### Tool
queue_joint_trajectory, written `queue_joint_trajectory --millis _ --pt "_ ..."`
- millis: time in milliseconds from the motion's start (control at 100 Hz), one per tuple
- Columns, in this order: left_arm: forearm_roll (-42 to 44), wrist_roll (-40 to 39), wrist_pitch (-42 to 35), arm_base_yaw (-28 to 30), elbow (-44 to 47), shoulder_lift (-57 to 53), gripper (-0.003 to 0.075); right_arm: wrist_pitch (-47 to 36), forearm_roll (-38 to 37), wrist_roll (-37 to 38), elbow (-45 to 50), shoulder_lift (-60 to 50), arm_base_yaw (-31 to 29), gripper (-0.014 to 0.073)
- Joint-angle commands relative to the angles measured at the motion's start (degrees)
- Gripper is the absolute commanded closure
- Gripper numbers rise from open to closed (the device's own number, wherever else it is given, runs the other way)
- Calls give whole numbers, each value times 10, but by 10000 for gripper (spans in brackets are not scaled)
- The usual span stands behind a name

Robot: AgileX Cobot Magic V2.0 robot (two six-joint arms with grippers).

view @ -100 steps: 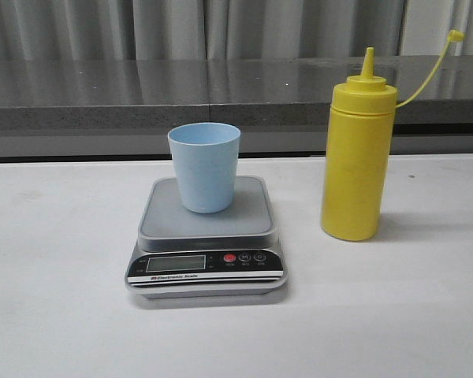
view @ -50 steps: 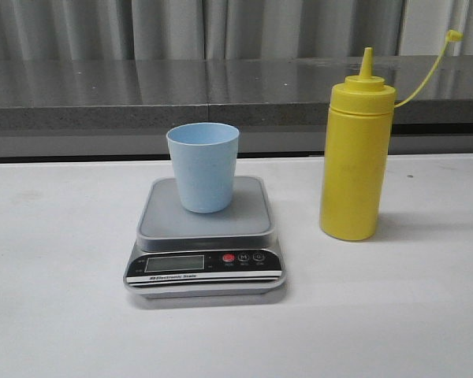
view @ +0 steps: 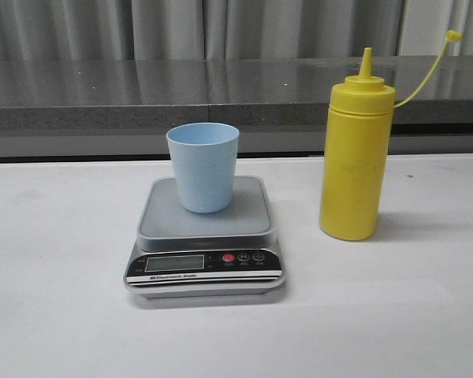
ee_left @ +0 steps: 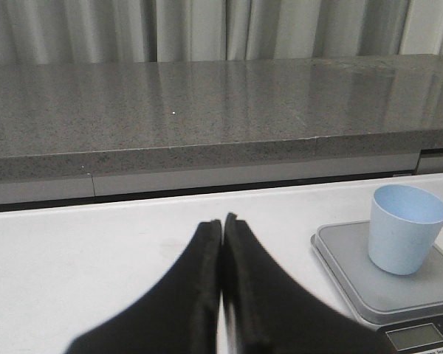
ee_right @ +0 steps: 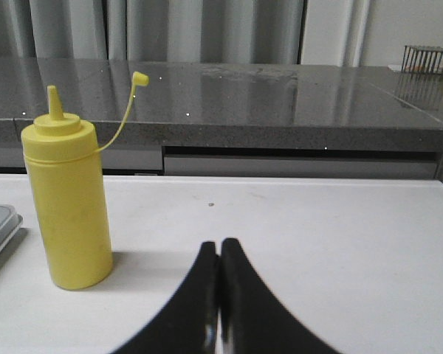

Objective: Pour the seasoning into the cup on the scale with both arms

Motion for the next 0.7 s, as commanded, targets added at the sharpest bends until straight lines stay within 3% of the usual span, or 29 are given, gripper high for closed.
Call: queue_joint_trajectory --millis 0,690 --pt "-2 -3 -42 0 -14 5 740 -50 -8 2 -3 -12 -4 662" --pt "-2 -3 -42 0 -14 5 740 -47 -8 2 11 -12 -4 662"
